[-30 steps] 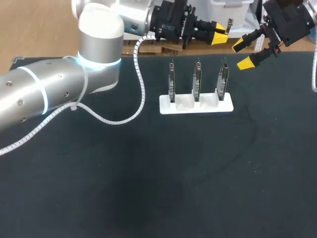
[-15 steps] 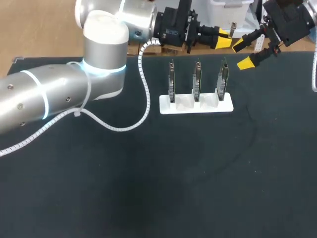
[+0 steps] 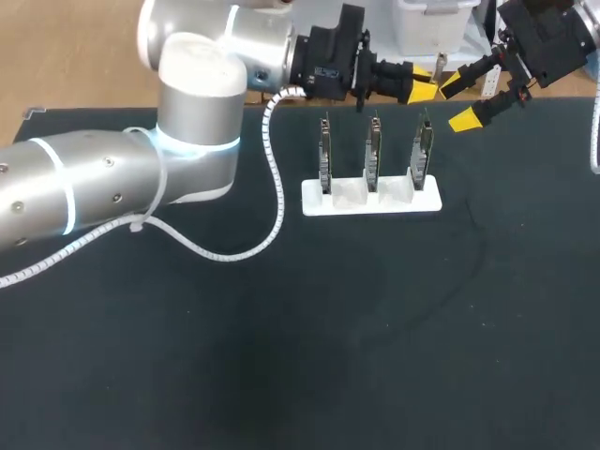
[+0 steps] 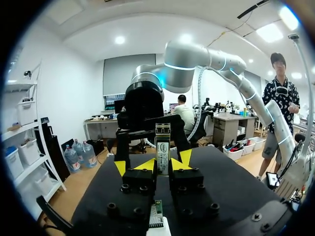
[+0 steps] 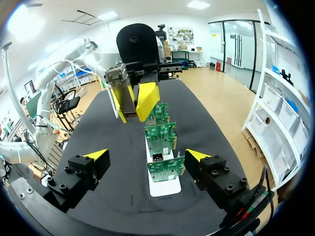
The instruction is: Pick up the optical module with the left hand, and insert it into the network port with the right hand.
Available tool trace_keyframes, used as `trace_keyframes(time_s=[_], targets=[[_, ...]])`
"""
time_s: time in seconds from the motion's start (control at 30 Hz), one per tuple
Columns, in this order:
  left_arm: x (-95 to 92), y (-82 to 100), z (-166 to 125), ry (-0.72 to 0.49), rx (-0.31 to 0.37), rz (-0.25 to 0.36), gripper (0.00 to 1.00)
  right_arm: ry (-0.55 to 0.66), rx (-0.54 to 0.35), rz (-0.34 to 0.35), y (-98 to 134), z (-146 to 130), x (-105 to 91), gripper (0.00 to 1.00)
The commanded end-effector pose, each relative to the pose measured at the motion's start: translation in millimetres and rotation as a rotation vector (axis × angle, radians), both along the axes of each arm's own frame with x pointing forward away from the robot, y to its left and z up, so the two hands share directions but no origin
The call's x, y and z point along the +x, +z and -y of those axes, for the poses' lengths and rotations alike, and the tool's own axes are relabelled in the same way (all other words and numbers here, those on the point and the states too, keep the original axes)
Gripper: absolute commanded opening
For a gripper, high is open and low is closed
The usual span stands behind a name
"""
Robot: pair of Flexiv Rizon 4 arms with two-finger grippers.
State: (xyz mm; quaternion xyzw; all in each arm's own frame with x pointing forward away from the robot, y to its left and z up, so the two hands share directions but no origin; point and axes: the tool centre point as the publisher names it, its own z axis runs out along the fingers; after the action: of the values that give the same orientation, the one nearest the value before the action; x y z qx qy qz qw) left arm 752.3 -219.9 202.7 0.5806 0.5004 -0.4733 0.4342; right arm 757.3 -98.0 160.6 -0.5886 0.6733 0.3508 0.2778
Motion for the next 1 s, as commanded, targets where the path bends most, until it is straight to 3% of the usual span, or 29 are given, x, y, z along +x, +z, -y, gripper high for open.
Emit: trace_keyframes(time_s=[0.03,0.47,1.0], targets=[[-7.8,-4.9,-1,0.091,-0.004,0.003,0.0,-0.003,-0.001,0.003,0,0,-1.6,1.0],[-5.7,-17.8,0,0.162,-0.007,-0.013,0.0,-0.003,-0.001,0.003,0,0,-1.6,1.0],[8.9,-24.4,11,0.168,-0.019,-0.013,0.0,-0.003,-0.001,0.003,0,0,-1.6,1.0]])
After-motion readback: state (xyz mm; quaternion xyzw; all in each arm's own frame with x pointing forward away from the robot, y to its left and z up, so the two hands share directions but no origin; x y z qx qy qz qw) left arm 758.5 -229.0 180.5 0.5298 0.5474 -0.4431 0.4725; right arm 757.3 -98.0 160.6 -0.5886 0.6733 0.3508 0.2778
